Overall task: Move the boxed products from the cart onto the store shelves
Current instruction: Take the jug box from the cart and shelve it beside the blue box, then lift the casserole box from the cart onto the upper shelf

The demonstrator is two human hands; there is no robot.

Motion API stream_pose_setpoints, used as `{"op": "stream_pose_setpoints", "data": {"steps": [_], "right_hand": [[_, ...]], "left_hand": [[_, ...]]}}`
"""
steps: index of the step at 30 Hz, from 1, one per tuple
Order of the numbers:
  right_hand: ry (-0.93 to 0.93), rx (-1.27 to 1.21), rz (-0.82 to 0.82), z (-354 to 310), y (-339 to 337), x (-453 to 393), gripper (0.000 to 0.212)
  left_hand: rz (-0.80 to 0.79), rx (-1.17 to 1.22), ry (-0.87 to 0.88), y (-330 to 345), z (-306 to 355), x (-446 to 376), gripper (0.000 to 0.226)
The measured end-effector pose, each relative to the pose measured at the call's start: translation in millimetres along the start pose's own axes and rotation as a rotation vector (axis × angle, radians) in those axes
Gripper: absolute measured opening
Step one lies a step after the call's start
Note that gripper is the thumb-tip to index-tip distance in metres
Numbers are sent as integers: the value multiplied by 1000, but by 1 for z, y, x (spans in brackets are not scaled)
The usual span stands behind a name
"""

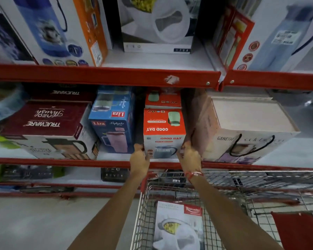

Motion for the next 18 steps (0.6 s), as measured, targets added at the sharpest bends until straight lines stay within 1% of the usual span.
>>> {"op": "stream_pose_setpoints", "data": {"steps": [2,3,5,6,8,9,11,13,14,16,17,18], "right_hand": [[-45,-27,21,9,12,14,32],[-71,-31,53,16,18,26,30],[-82,-16,106,34,33,56,30],[-67,-5,97,46,46,72,32],[-23,60,-9,73,77,102,39],[-6,111,-102,88,94,116,44],[82,187,-415,118,130,145,64],[286,147,-716,158,166,177,84],[391,80,-781,179,184,190,93],[548,-94,-837,203,205,205,112],[611,-186,-850,209,210,209,118],[671,-265,-863,219,221,212,119]], "left_hand": [[1,25,29,5,-16,14,33],[28,24,59,7,-23,25,37],[92,-4,130,12,-38,49,45],[85,-20,147,19,-48,62,47],[-16,-71,138,39,-72,87,46],[-91,-109,111,50,-85,99,44],[-252,-175,-16,72,-116,120,41],[-376,-210,-260,89,-155,137,47],[-411,-220,-382,95,-174,147,53],[-439,-202,-562,99,-199,163,61],[-440,-190,-623,101,-206,169,64],[-444,-185,-677,102,-212,174,66]]}}
Point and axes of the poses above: each hand's wrist, its own x-axis away from the middle knuckle, its own y-axis out of the palm, z = x × y, the point moved 6 cm from there along -x, towards the middle knuckle, and after that the axes turned 10 degrees about x, right-handed, at the moved point
